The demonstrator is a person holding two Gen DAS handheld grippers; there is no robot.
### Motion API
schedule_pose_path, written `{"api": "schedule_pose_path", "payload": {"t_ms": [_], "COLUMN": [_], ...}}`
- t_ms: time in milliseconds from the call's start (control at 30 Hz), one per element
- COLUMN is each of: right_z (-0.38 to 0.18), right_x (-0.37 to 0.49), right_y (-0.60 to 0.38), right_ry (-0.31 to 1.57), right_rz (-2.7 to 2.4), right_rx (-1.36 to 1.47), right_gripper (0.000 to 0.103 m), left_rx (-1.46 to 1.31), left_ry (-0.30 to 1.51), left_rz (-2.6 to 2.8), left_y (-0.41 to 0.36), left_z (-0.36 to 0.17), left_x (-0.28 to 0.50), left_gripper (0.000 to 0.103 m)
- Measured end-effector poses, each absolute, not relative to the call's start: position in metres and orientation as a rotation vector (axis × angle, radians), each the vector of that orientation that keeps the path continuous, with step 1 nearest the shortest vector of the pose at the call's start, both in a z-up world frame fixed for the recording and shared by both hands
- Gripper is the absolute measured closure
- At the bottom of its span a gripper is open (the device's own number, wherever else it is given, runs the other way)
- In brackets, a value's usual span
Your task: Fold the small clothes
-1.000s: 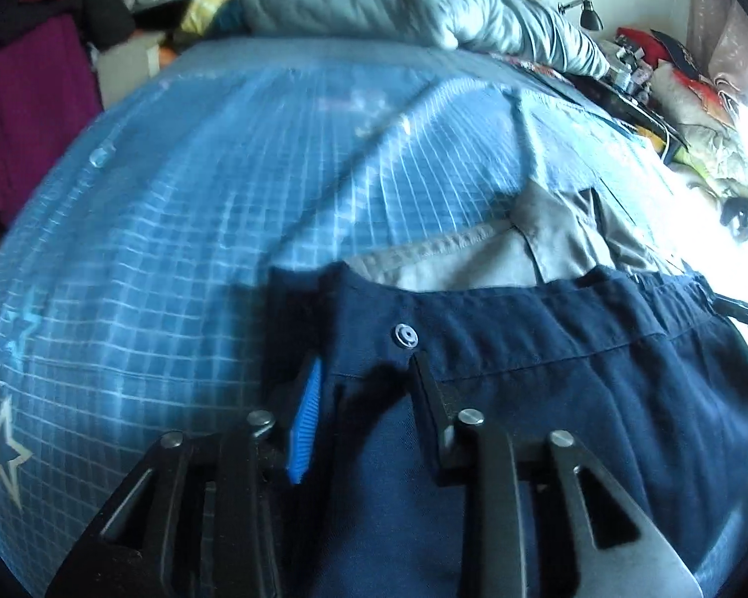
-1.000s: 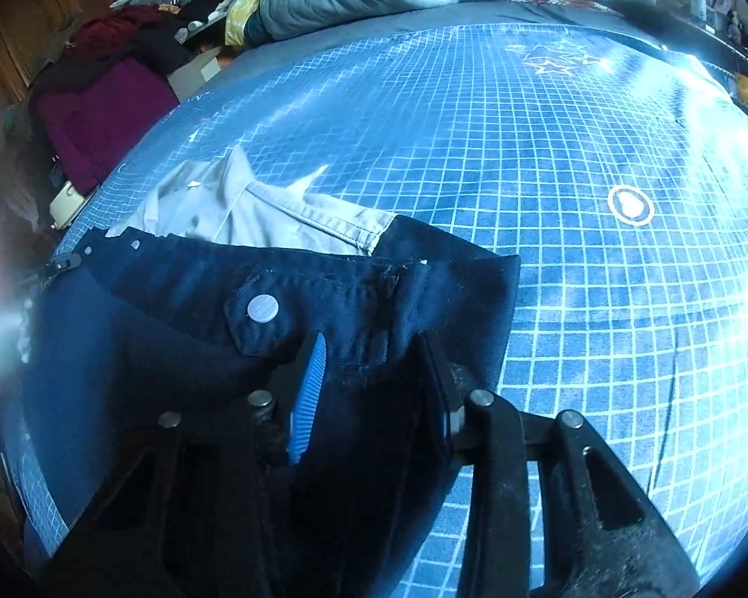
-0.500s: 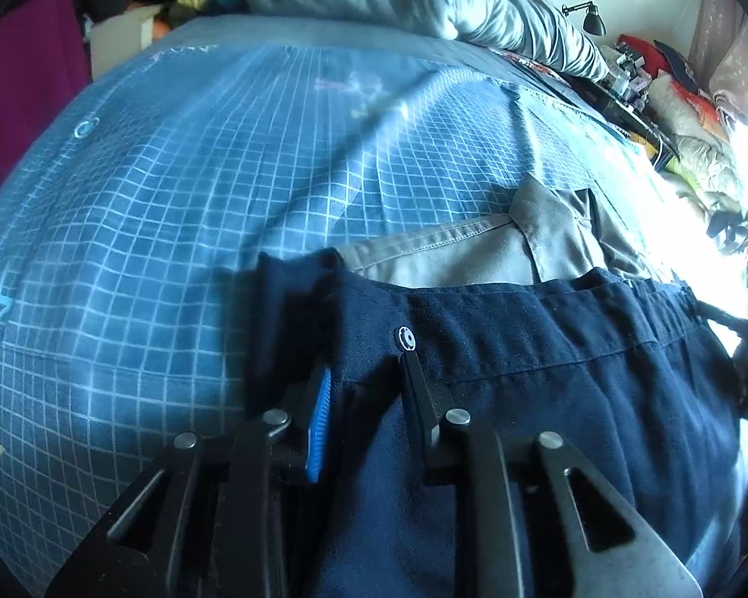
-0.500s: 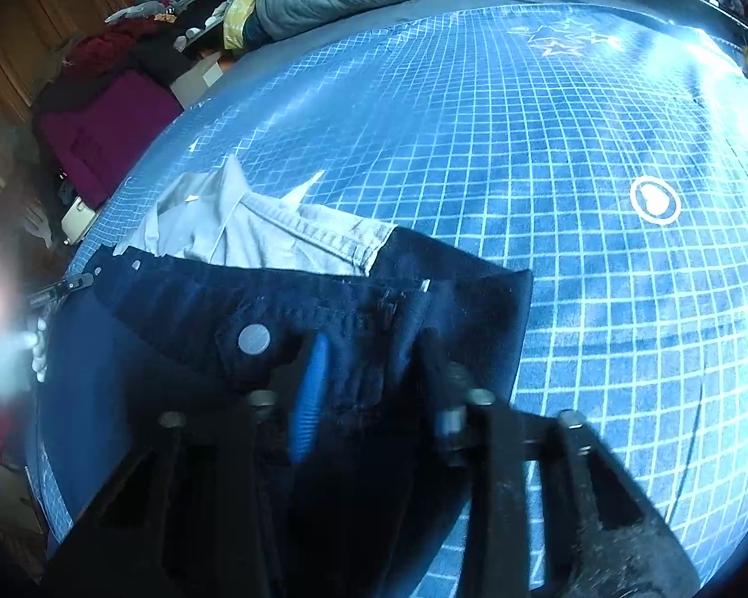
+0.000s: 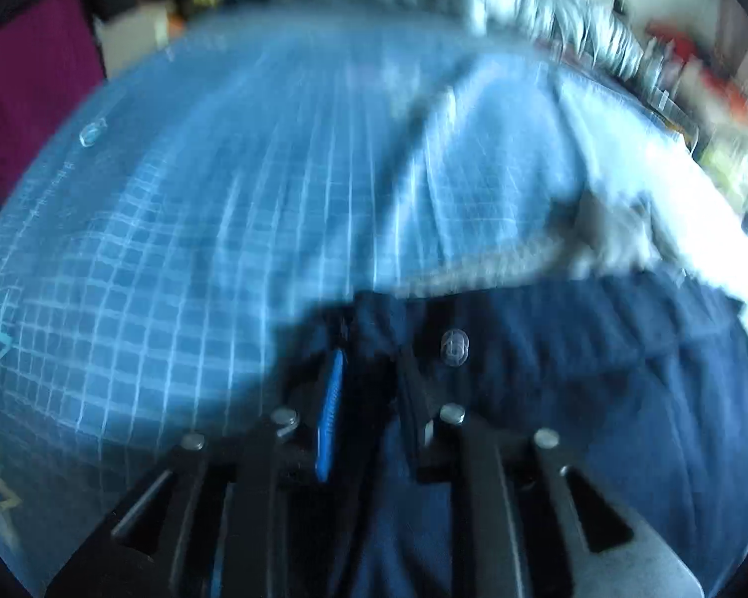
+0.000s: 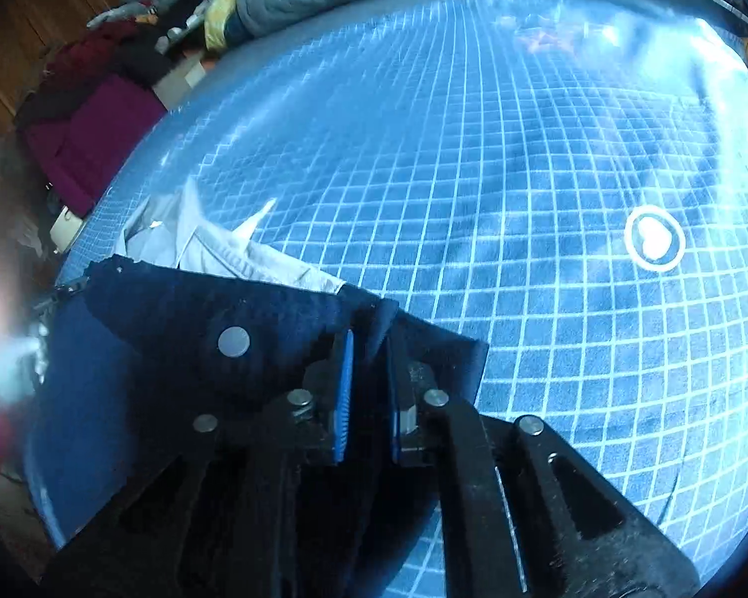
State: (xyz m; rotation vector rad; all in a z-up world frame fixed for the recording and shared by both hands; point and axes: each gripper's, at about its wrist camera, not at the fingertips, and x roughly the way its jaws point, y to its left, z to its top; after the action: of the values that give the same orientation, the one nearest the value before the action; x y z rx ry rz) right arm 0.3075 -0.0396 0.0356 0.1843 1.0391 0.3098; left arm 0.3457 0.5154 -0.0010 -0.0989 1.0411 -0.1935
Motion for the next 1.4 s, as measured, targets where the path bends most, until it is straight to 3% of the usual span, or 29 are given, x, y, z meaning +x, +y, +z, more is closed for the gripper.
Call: {"api": "schedule_pose_path", "payload": {"t_ms": [33,67,167,267,400,467,567,667,800,867,967,1067,1233,1400], "right_z": [0.044,0.057,0.105,0.117,0.078,0.057,0.050,0.054,0.057,0.061,0.063,0.049,0.038,0.032], "right_x": [0.304,0.296,0.251,0.193,0.138,0.125,0.114,0.100,0.082,0.068,0.045,0.039,0.020,0.026], "right_y": [-0.037,-0.033,-0.010,0.038,0.123,0.142,0.117,0.082,0.036,0.023,0.019,0.035,0.047,0.057], "right_ry": [1.031,1.004,0.883,0.864,0.970,1.019,1.016,1.020,1.037,1.030,1.011,1.055,1.044,1.053], "right_rz": [0.264,0.233,0.274,0.476,0.660,0.651,0.605,0.522,0.371,0.333,0.313,0.352,0.334,0.340], "right_rx": [0.154,0.108,0.035,0.116,0.080,0.052,0.089,0.094,0.126,0.171,0.191,0.175,0.085,0.062], "right_gripper": [0.073,0.070,0.066,0.065,0.064,0.063,0.064,0.065,0.053,0.050,0.034,0.030,0.018,0.007], "left_rx": [-0.124,-0.110,-0.053,-0.161,-0.285,-0.278,-0.424,-0.528,-0.642,-0.672,-0.736,-0.779,-0.938,-0.967], "left_ry": [1.052,1.050,0.953,0.859,0.945,1.024,1.012,0.962,0.933,0.906,0.879,0.885,0.814,0.719], "left_rz": [-0.185,-0.159,-0.209,-0.424,-0.639,-0.588,-0.487,-0.287,0.019,0.019,-0.132,-0.250,-0.121,-0.103], "left_y": [0.519,0.519,0.499,0.458,0.396,0.393,0.450,0.530,0.617,0.621,0.590,0.555,0.553,0.553], "left_z": [0.004,0.014,0.062,0.093,0.054,0.023,0.009,0.012,0.013,0.021,0.032,0.026,-0.009,-0.011], "left_x": [0.345,0.339,0.297,0.225,0.164,0.150,0.131,0.105,0.059,0.041,0.028,0.036,0.061,0.085], "left_gripper": [0.078,0.077,0.075,0.059,0.056,0.062,0.083,0.080,0.080,0.063,0.058,0.048,0.055,0.048]}}
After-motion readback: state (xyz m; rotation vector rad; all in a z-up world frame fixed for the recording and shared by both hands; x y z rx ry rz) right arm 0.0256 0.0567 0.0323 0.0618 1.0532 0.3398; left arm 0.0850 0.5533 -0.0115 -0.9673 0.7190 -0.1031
